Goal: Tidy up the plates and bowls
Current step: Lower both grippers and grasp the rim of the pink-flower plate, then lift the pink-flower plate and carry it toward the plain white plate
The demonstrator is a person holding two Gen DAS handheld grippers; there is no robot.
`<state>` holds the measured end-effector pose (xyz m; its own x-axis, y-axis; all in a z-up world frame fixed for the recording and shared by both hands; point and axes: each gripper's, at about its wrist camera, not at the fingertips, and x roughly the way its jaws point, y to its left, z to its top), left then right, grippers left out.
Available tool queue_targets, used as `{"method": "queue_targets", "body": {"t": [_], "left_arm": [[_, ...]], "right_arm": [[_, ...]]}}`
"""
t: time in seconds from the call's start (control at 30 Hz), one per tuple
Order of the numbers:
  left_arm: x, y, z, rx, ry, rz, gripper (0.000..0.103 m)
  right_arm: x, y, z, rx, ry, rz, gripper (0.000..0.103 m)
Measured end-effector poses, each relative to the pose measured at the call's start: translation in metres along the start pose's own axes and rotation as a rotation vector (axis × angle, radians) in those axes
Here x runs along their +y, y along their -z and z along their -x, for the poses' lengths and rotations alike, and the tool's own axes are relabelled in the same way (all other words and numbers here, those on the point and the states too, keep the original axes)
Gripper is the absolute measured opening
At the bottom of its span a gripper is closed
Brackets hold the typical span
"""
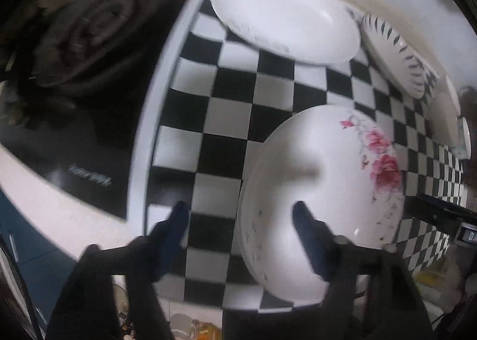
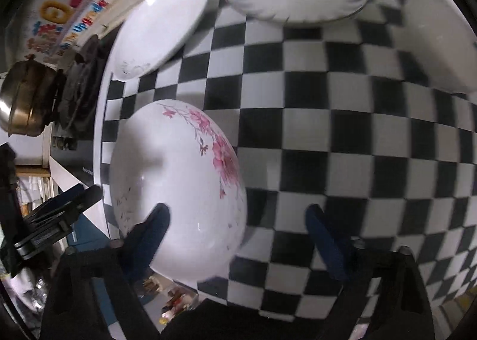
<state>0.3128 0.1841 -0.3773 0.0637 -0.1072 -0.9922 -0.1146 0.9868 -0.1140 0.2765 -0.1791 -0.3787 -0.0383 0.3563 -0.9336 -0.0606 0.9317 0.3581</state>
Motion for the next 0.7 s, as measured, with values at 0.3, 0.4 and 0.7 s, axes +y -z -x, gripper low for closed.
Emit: {"method": "queue_targets", "body": {"t": [0.3,0.4,0.7], "left_arm": [[-0.015,0.000,-0.023,0.077,0.084,-0.104,0.028],[-0.012,0.002,-0.018,0.073,0.103,-0.077,0.027],[-0.012,0.016,-0.001,0.044,0.087,-0.050,0.027]], "right_arm": [[0.006,-0.019,-0.054,0.141,-0.039,-0.038,0.052],[0.013,-0.021,-0.059,0.140,-0.017,-0.033,0.034],[0.010,-0.020,-0.058,0.136,-0.008,-0.026,0.021]]}}
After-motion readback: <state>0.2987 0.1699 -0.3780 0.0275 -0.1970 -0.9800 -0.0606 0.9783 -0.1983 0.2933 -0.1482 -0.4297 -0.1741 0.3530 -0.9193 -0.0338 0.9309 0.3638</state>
